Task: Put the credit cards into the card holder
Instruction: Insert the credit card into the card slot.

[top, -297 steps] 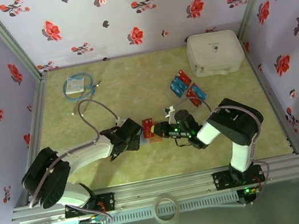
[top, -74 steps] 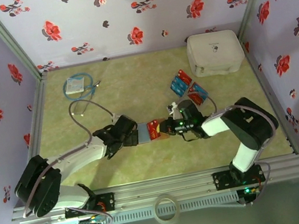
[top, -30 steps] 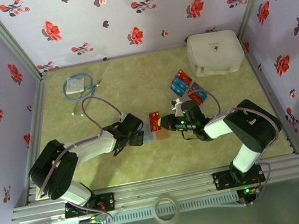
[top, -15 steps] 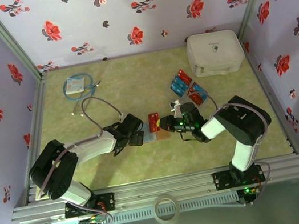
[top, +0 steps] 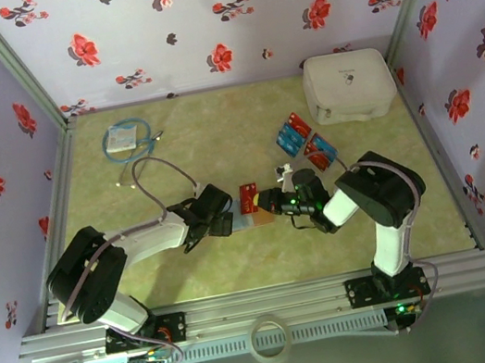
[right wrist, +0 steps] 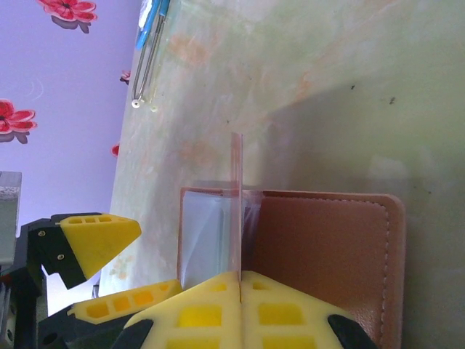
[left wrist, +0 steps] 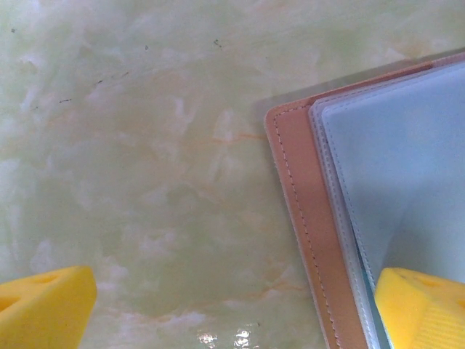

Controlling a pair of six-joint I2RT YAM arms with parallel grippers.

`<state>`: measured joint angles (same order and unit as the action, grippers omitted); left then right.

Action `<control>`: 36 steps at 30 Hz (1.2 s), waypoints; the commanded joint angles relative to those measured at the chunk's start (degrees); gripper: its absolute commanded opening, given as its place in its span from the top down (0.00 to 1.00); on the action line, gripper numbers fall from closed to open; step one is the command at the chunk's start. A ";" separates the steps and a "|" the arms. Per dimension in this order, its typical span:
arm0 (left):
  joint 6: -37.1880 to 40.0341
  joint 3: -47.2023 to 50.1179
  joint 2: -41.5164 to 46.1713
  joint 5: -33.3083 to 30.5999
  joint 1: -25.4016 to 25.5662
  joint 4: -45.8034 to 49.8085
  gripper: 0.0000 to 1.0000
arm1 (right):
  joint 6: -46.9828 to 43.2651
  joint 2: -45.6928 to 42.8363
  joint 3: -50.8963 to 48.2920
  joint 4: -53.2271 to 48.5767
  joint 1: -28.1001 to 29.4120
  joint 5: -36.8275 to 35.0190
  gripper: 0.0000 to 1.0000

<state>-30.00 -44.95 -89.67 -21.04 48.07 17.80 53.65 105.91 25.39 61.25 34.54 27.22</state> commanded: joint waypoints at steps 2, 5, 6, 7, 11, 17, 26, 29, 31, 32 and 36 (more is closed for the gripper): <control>-0.50 0.74 -1.18 -1.20 -0.51 1.37 0.00 | 1.11 1.47 -0.71 3.14 0.52 1.72 1.00; -0.50 0.71 -1.12 -1.26 -0.50 1.37 0.00 | 1.38 1.67 -1.12 3.91 0.52 1.98 1.00; -0.50 0.73 -1.12 -1.25 -0.49 1.39 0.00 | 1.46 1.72 -1.34 4.19 0.50 2.00 1.00; -0.50 0.74 -1.13 -1.20 -0.41 1.40 0.00 | 1.54 1.68 -1.53 4.39 0.52 1.98 1.00; -0.50 0.74 -1.14 -1.20 -0.46 1.52 0.00 | 1.75 2.11 -1.91 5.00 0.51 2.09 1.00; -0.50 0.70 -1.19 -1.29 -0.46 1.40 0.00 | 2.37 3.52 -1.88 6.14 0.61 2.69 1.00; -0.42 0.74 -1.22 -1.36 -0.46 1.36 0.00 | 3.84 5.92 -1.65 9.05 0.79 3.85 1.00; -0.41 0.74 -1.21 -1.32 -0.45 1.43 0.00 | 3.74 6.06 -1.86 9.05 0.87 4.14 1.00; -0.41 0.74 -1.22 -1.35 -0.44 1.43 0.00 | 3.74 5.95 -2.09 8.99 0.92 4.36 1.00; -0.46 0.74 -1.29 -1.33 -0.50 1.36 0.00 | 3.81 6.05 -2.23 8.90 0.96 4.56 1.00; -0.42 0.74 -1.12 -1.34 -0.48 1.48 0.00 | 3.50 6.15 -3.03 8.82 1.05 4.73 1.00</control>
<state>-30.00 -44.95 -89.69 -21.04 48.03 17.80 57.28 110.61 23.62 69.67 34.94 30.87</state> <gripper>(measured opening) 0.997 0.045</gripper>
